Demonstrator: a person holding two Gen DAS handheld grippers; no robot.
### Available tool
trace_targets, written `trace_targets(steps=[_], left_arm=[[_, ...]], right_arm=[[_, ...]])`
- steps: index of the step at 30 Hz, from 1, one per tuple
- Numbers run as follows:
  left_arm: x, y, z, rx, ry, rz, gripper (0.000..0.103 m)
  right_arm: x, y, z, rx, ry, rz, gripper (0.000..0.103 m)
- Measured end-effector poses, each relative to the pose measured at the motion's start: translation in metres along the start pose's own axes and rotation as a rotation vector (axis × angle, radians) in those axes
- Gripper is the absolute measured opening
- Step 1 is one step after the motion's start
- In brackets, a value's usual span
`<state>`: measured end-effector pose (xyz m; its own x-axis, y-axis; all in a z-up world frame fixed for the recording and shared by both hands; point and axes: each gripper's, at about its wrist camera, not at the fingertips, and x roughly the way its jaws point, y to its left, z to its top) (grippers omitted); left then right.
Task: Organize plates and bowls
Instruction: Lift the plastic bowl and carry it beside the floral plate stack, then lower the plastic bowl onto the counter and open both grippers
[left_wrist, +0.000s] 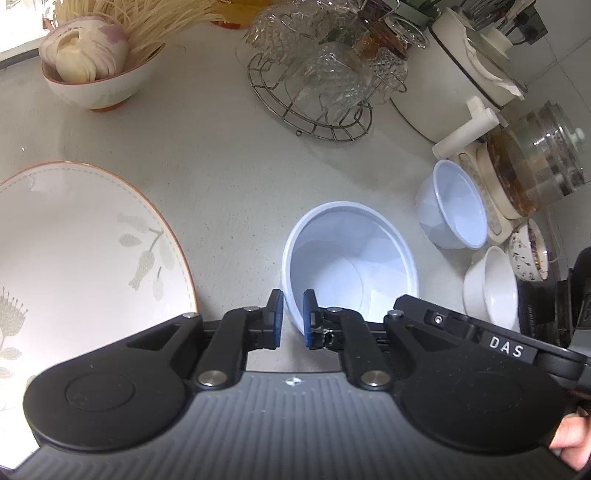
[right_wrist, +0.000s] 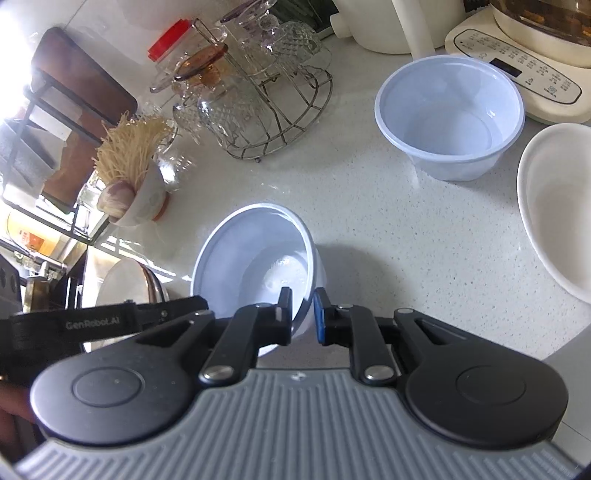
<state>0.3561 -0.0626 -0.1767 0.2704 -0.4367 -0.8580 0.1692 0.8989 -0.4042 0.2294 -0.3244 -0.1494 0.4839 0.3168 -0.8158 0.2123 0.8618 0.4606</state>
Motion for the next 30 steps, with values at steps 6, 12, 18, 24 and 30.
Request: trace_targets(steps=[6,12,18,24,30], left_arm=[[-0.024,-0.003,-0.001,0.003,-0.053,0.025,0.036],[-0.052,-0.015,-0.003,0.046,-0.115,0.058,0.036],[-0.091,-0.036,-0.003,0.116,-0.174,0.061,0.036],[-0.134,-0.053,-0.005,0.18,-0.251,0.012,0.036],[-0.166,-0.055,-0.017,0.244,-0.294,-0.034,0.036]], right_arm=[[-0.017,0.007,-0.001,-0.038,-0.058,-0.017,0.057],[-0.038,0.018,-0.002,-0.09,-0.124,-0.039,0.057],[-0.067,0.037,-0.004,-0.158,-0.21,-0.073,0.057],[-0.103,0.058,-0.011,-0.167,-0.303,-0.104,0.057],[-0.126,0.083,-0.031,-0.128,-0.37,-0.151,0.057]])
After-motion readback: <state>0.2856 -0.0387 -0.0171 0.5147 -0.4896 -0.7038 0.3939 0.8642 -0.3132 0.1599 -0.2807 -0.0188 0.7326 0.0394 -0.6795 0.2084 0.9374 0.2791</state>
